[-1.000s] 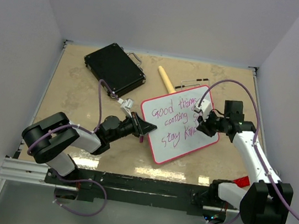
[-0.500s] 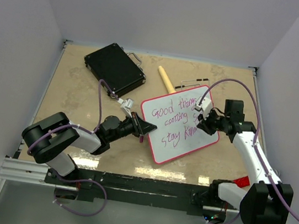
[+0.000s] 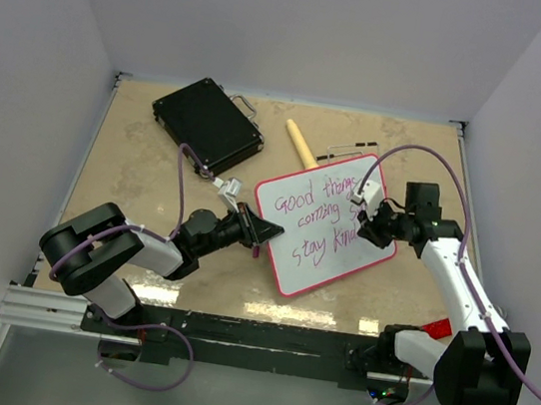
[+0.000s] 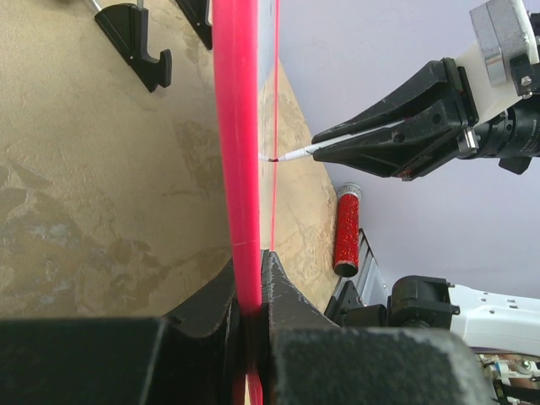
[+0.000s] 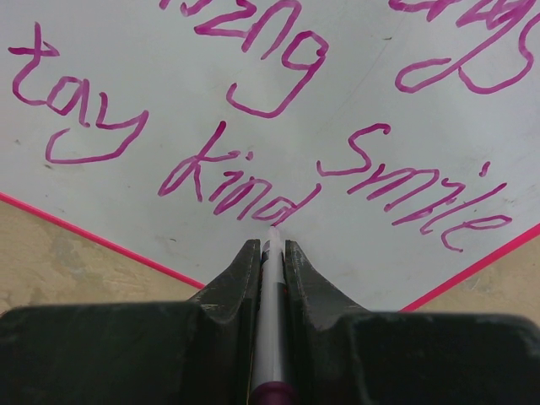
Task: Write a sentence on the whiteboard
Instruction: Write on the whiteboard with the whiteboard marker without the cap, then put down the whiteboard on the whiteboard stand.
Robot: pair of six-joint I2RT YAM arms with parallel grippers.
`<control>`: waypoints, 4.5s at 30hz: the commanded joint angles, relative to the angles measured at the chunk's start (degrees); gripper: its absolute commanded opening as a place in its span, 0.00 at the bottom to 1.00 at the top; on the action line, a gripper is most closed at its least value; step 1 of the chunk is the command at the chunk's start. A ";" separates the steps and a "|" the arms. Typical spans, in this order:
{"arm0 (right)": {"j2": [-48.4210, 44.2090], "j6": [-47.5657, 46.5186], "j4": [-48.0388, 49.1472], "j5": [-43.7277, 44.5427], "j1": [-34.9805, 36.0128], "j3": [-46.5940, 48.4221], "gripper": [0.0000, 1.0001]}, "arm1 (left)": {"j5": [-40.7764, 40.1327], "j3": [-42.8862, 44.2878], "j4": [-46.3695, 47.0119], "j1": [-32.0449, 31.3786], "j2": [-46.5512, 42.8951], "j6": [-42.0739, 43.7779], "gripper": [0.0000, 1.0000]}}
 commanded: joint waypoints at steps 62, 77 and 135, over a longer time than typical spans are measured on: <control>-17.24 -0.98 -16.37 -32.96 -17.43 16.57 0.00 | 30.75 51.51 -28.73 22.95 3.29 18.34 0.00; -15.39 -1.42 -15.23 -33.13 -17.43 16.04 0.00 | 38.32 56.80 -11.77 28.05 16.21 10.08 0.00; -17.06 1.92 -9.25 -31.37 -17.60 9.80 0.00 | 31.46 52.93 1.68 23.83 37.66 15.18 0.28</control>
